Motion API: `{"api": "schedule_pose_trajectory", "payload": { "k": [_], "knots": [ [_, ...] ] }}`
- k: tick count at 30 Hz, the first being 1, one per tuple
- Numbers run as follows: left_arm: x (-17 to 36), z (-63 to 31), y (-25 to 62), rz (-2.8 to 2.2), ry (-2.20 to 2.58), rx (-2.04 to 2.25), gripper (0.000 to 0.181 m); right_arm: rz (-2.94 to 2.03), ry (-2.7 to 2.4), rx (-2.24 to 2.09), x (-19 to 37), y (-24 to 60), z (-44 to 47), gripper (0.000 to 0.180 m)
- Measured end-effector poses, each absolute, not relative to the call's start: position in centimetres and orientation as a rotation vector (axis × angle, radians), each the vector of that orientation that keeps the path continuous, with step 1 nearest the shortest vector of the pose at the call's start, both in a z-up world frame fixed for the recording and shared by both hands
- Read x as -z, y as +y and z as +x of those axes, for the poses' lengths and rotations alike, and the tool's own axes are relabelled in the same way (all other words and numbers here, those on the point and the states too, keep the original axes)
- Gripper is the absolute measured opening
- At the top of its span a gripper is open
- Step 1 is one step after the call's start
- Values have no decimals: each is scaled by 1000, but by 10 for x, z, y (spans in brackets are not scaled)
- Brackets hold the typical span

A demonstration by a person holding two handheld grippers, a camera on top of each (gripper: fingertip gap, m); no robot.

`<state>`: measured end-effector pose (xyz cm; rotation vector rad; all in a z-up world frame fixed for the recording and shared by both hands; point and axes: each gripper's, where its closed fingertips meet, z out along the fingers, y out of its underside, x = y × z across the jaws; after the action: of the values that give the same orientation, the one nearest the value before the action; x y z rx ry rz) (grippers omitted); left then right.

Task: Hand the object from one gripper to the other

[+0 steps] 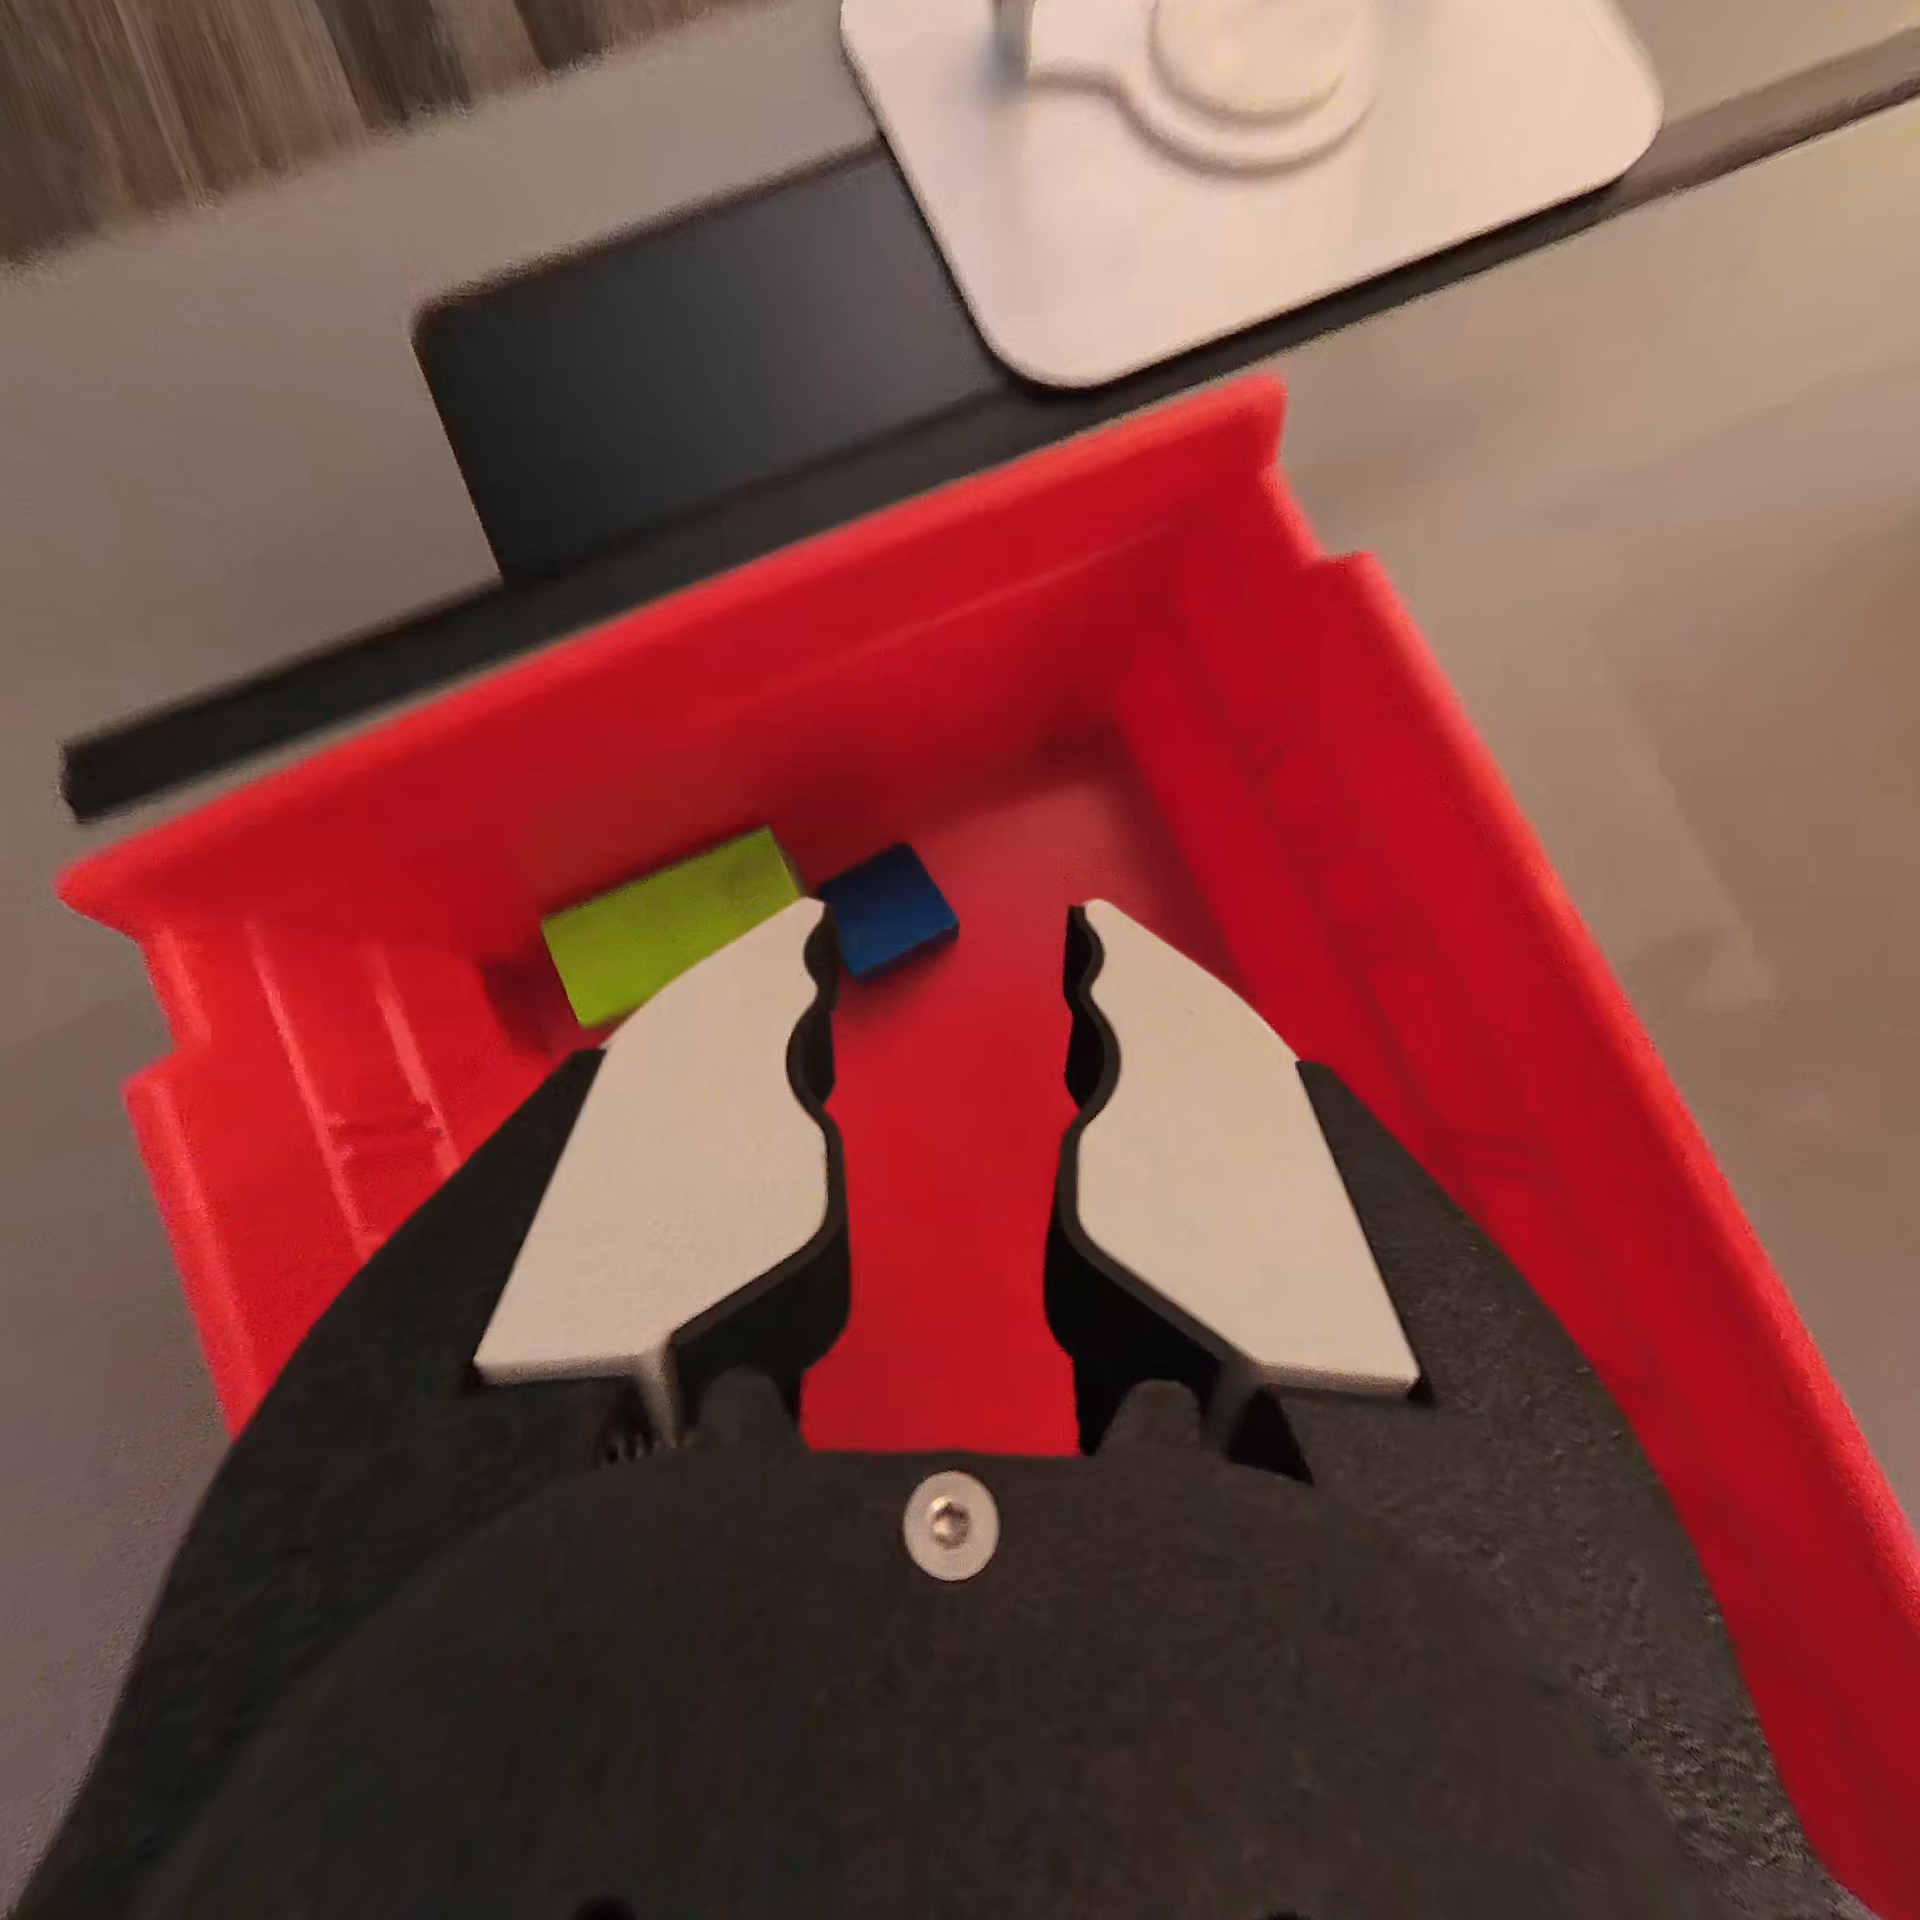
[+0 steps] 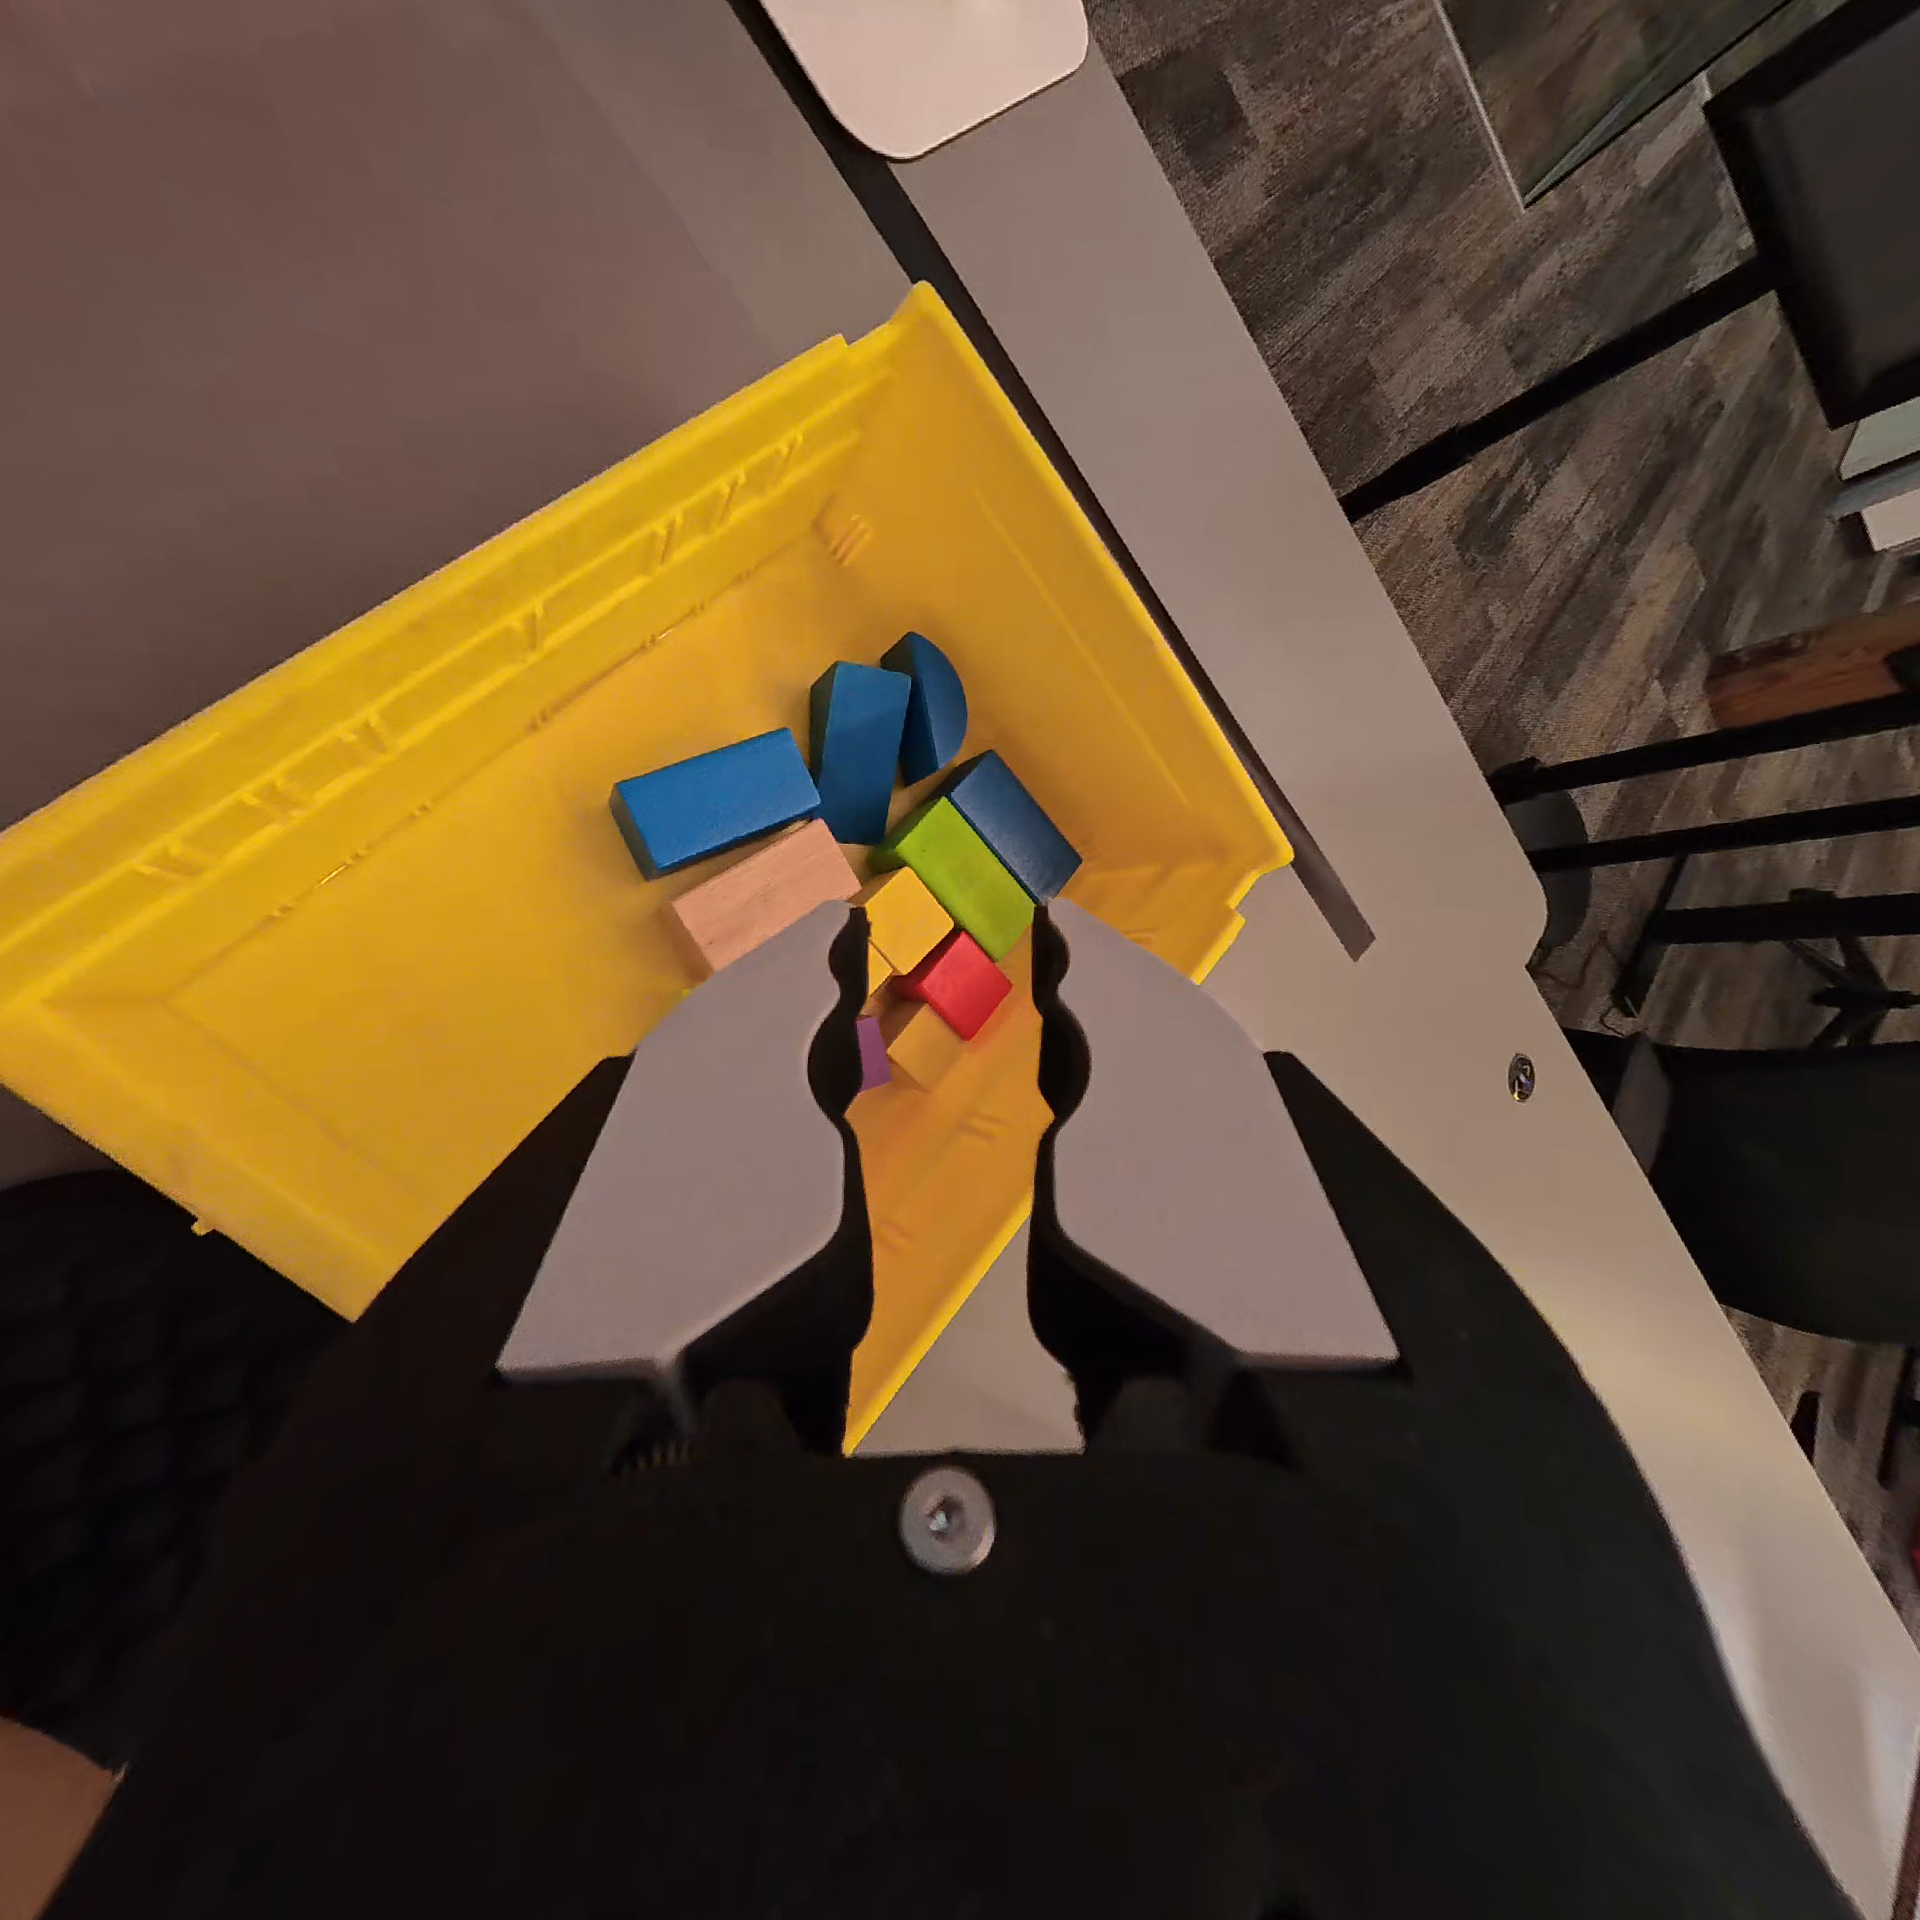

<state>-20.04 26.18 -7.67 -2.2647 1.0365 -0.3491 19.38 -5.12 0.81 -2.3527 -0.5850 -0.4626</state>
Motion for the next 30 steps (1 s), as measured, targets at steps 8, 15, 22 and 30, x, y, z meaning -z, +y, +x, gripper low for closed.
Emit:
{"api": "schedule_pose_trajectory", "payload": {
  "k": [8,15,22,30],
  "knots": [
    [113,-206,257,-2472,959,361,53,-2390,-611,483,0,-52,196,31],
    [137,-210,266,-2556,862,325,54,-2408,-619,491,4,-53,198,31],
    [150,-213,275,-2552,847,186,50,-2427,-613,501,6,-55,202,31],
    [153,-205,276,-2515,861,190,35,-2462,-625,501,12,-59,202,31]
  ]
}}
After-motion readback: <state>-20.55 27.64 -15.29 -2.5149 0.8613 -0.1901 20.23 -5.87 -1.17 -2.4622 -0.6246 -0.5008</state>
